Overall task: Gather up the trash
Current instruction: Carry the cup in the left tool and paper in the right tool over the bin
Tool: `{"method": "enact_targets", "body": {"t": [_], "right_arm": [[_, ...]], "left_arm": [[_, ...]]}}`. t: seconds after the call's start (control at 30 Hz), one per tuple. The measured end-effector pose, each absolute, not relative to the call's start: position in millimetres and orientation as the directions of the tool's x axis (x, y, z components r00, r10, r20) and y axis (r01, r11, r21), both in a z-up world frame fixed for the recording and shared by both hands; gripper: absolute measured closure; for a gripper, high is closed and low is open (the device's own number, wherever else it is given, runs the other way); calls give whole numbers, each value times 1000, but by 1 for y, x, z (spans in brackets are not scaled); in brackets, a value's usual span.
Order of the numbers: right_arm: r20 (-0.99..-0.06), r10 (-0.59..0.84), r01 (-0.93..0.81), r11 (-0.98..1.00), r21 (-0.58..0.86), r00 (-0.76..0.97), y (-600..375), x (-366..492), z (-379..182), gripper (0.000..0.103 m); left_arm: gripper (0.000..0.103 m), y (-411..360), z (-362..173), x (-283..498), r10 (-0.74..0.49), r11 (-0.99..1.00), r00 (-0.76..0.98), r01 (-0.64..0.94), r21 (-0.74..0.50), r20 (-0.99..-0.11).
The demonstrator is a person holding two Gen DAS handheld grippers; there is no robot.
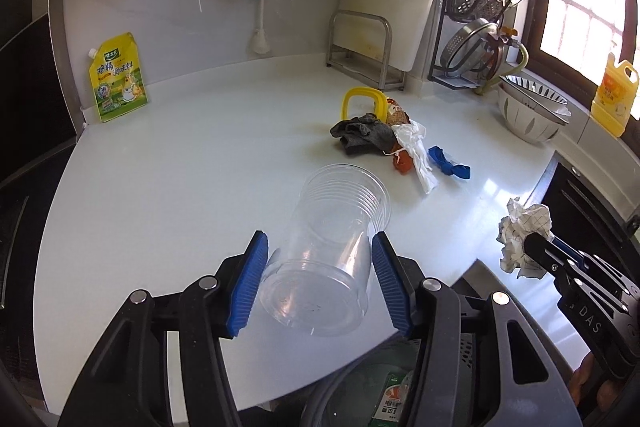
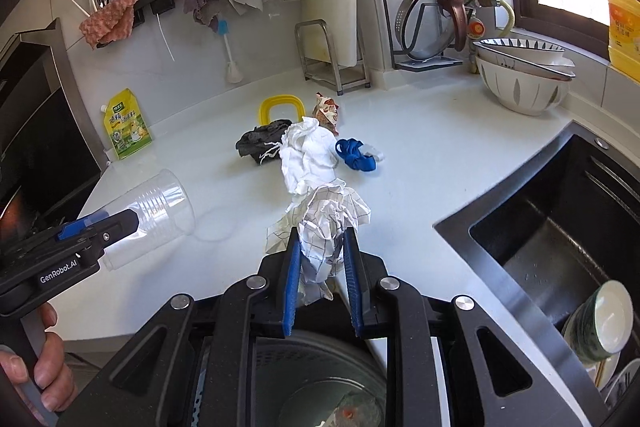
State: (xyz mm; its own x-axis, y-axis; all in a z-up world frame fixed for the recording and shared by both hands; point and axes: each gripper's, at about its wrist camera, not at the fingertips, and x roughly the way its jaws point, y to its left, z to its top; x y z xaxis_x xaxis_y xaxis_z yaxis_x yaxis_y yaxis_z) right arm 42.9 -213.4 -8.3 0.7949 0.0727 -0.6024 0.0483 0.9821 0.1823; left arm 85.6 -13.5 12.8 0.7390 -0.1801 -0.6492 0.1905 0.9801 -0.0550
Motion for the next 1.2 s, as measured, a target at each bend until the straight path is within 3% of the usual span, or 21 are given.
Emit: {"method": "enact_targets", "body": {"t": [0.6, 1.2], "right_arm": [[-638, 59, 91, 975, 201, 768, -204, -74, -34, 83], [-716, 84, 90, 975, 202, 693, -192, -98, -95, 83]], "left_arm": [[50, -34, -3, -23, -263, 946, 701, 321, -36, -662], [50, -46, -68, -51, -227, 938, 629, 346, 6, -744]]}}
